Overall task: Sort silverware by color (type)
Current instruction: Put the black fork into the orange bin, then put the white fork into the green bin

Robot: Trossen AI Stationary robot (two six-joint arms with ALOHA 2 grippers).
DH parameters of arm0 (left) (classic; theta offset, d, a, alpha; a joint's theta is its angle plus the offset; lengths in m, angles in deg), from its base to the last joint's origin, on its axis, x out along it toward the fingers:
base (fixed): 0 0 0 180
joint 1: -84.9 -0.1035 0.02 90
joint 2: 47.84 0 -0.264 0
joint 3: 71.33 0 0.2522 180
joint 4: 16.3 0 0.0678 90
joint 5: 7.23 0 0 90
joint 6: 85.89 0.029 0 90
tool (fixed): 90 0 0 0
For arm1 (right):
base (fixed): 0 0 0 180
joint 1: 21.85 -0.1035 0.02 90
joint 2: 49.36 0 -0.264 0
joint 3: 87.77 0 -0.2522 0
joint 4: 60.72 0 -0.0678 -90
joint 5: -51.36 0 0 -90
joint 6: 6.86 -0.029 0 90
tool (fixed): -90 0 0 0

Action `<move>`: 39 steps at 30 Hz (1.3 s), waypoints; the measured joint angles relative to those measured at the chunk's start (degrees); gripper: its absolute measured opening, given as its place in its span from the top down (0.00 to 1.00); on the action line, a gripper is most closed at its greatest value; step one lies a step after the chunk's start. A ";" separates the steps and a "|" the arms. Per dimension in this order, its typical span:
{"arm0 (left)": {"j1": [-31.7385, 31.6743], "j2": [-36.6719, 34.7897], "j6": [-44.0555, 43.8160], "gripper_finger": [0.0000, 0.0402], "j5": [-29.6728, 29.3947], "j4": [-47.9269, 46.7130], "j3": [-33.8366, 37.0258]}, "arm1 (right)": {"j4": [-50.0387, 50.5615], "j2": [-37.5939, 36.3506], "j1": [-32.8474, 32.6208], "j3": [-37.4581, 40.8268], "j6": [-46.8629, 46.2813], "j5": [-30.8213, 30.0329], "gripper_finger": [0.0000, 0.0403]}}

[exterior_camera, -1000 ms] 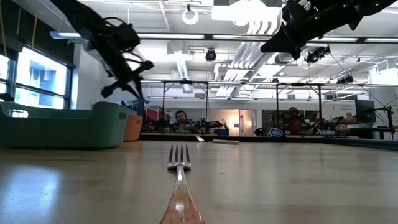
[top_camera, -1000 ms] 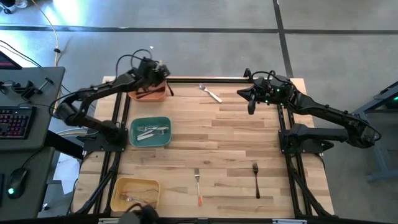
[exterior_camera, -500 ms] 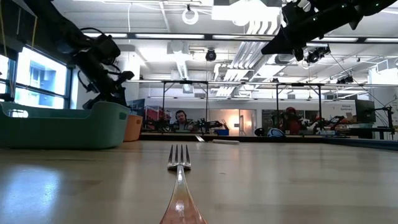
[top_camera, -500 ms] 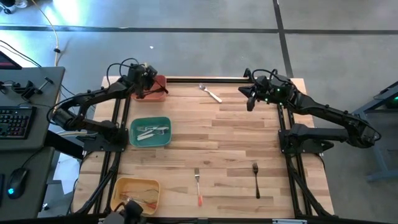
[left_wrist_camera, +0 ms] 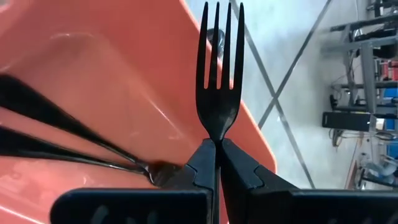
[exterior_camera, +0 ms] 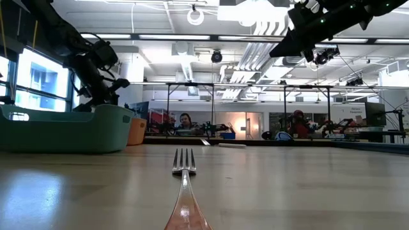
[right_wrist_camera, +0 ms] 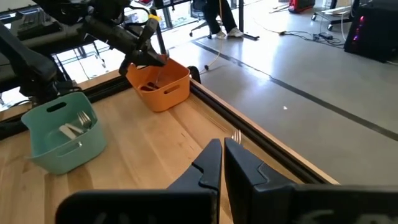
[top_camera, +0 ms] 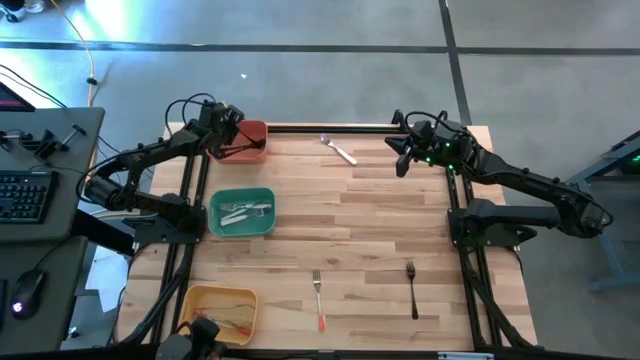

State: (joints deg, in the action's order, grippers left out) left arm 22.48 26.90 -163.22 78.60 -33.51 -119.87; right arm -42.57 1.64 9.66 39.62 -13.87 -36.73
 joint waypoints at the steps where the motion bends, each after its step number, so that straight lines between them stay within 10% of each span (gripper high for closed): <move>1: 0.00 0.00 0.06 1.00 -0.02 -0.05 0.00 | 0.00 0.00 0.00 0.00 0.24 0.00 1.00; 18: 0.02 0.02 3.04 0.85 0.62 0.13 0.00 | 0.02 0.00 0.00 0.00 0.87 -0.33 1.00; 28: 4.37 -2.30 16.81 0.94 1.79 3.05 -0.02 | 0.15 0.00 -0.17 0.00 3.36 0.57 1.00; 39: 26.22 -10.22 37.39 1.00 -17.86 3.37 -0.04 | 0.55 0.00 -0.17 0.00 -4.56 -1.30 1.00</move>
State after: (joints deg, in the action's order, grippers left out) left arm 48.70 16.68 -125.83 60.75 -30.14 -119.92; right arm -42.03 1.64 9.48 39.62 -18.43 -38.03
